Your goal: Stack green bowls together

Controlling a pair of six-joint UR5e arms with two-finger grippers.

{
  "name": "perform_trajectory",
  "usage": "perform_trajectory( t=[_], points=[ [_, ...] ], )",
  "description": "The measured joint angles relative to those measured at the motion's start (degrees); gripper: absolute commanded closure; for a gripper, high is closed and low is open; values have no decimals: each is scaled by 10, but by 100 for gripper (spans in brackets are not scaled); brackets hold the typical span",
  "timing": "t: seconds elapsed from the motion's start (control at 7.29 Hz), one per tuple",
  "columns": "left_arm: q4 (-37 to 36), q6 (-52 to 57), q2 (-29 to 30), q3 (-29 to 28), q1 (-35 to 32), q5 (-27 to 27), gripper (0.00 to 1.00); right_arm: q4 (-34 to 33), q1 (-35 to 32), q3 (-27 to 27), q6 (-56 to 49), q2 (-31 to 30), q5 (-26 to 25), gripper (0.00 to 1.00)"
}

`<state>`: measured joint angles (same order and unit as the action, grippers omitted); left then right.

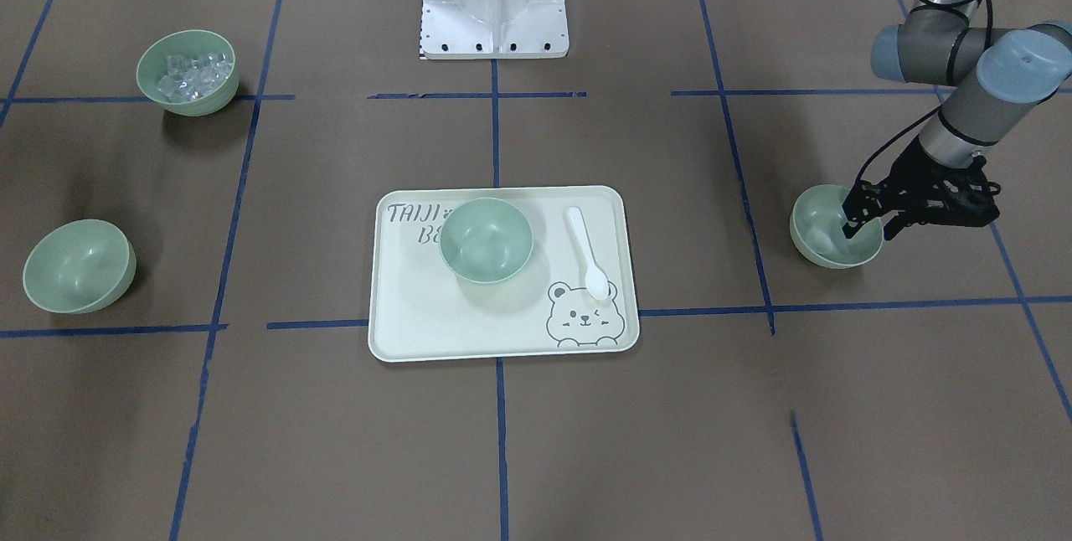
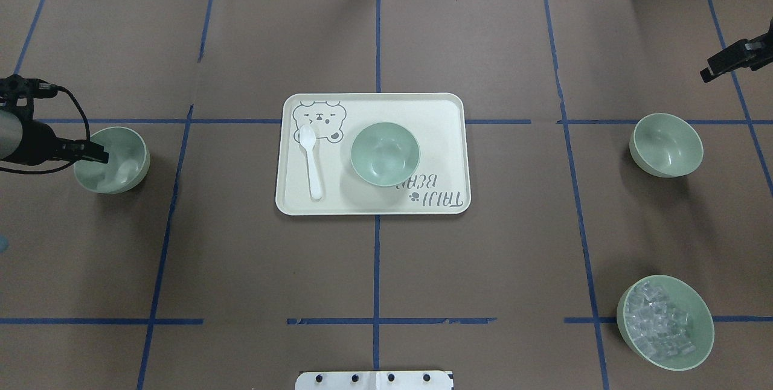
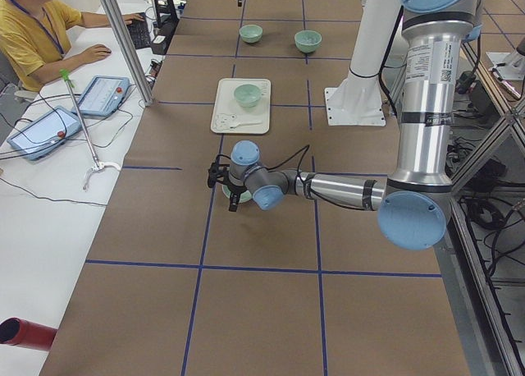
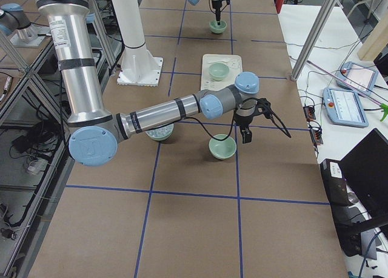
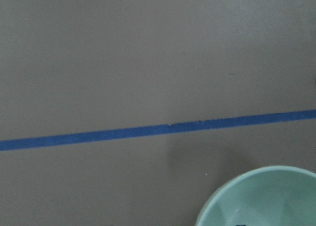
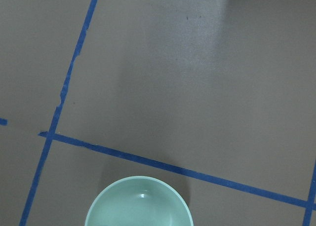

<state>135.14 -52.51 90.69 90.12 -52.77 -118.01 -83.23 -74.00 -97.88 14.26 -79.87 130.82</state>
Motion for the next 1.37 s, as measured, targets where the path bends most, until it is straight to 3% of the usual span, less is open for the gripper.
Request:
perform_trajectory(
  t=[0.41, 0.55, 0.96, 1.37],
  points=[
    [-13, -6, 3, 28, 5, 1, 100, 1, 0, 0, 0, -1, 0, 0],
    [-47, -6, 25, 41, 3, 1, 100, 1, 0, 0, 0, -2, -1, 0],
    [-226, -57, 206, 63, 4, 18, 100, 2, 0, 0, 0, -5, -1, 0],
    [-262, -219, 363, 34, 92, 53, 100, 3, 0, 0, 1, -5, -1, 0]
  ],
)
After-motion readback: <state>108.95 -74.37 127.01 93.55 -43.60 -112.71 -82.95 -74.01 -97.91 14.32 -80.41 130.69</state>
